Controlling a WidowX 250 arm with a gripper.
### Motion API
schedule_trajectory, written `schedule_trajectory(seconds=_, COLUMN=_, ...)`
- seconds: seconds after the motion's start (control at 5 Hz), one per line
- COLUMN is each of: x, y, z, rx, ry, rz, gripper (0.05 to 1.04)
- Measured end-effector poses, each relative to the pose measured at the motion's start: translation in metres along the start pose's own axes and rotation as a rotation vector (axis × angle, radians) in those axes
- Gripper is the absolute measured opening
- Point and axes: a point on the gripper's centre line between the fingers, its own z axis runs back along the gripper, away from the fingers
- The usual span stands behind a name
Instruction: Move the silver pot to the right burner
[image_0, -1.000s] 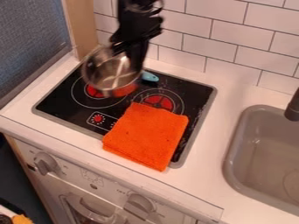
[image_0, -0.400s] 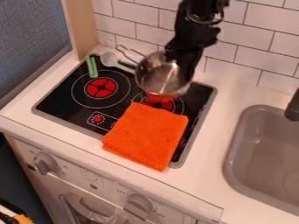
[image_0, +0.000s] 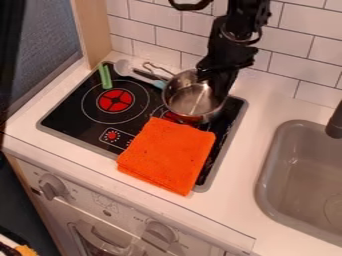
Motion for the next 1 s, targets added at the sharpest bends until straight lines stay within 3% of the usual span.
schedule_trajectory(seconds=0.2, x=0.002, y=0.0, z=0.003, rx=0.01, ry=-0.003, rz=0.021, gripper=0.285)
schedule_trajectory(seconds=0.6, x=0.004, y=0.001, z=0.003, rx=0.016, ry=-0.012, rz=0.049, gripper=0.87)
schedule_trajectory(seconds=0.8, x=0.004, y=0.005, z=0.0, rx=0.034, ry=-0.027, rz=0.053, gripper=1.014)
schedule_trajectory(seconds=1.0, x=0.009, y=0.006, z=0.016, rx=0.004, ry=-0.047, rz=0.056, gripper=1.009)
